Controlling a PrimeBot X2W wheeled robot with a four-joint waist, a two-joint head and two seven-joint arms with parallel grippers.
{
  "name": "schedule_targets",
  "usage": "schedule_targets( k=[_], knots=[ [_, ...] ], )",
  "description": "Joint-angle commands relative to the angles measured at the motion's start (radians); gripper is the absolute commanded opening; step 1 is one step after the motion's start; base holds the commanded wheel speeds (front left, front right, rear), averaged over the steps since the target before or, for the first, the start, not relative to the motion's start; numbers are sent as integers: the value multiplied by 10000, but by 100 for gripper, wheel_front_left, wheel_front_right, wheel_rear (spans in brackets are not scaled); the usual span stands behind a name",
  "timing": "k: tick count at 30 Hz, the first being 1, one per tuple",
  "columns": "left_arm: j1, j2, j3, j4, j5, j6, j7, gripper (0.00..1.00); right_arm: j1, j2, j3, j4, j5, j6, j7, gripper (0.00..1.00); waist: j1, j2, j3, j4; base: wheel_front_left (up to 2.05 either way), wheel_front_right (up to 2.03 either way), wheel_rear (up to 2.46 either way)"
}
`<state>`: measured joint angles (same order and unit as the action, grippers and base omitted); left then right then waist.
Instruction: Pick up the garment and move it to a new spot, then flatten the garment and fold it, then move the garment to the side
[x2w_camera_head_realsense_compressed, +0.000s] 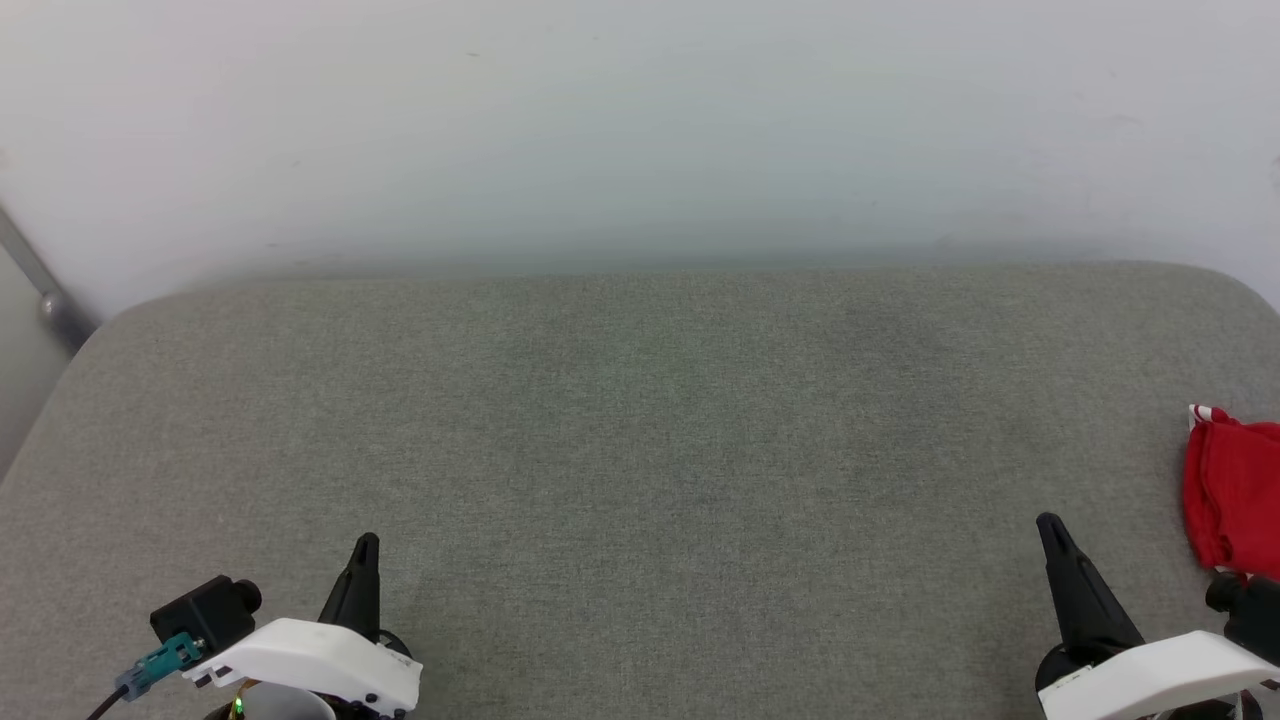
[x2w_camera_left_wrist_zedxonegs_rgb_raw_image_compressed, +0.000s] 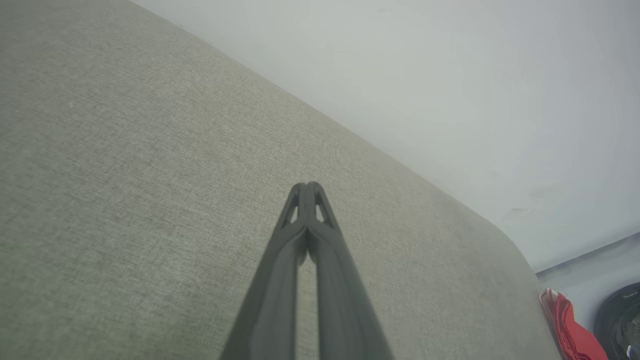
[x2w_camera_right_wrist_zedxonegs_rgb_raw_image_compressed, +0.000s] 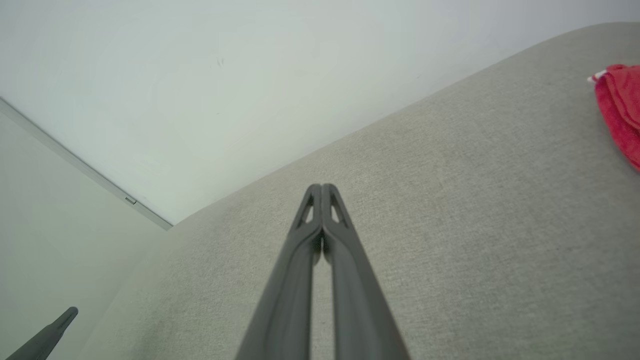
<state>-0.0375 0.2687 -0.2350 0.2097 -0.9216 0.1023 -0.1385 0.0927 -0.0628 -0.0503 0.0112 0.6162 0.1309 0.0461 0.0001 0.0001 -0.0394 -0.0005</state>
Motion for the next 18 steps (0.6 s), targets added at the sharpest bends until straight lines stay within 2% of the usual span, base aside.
schedule_targets(
  k=[1, 18],
  knots=[
    [-316, -22, 220, -86, -283, -120, 96, 0, -336, -89, -5, -23, 449, 1, 5, 0, -1, -1, 7, 0, 0, 0, 0],
    [-438, -538, 1020, -2, -1954, -686, 680, 0, -764, -127, -49, 555, 2910, 0, 79, 0, -1, -1, 82, 1, 0, 0, 0]
  ],
)
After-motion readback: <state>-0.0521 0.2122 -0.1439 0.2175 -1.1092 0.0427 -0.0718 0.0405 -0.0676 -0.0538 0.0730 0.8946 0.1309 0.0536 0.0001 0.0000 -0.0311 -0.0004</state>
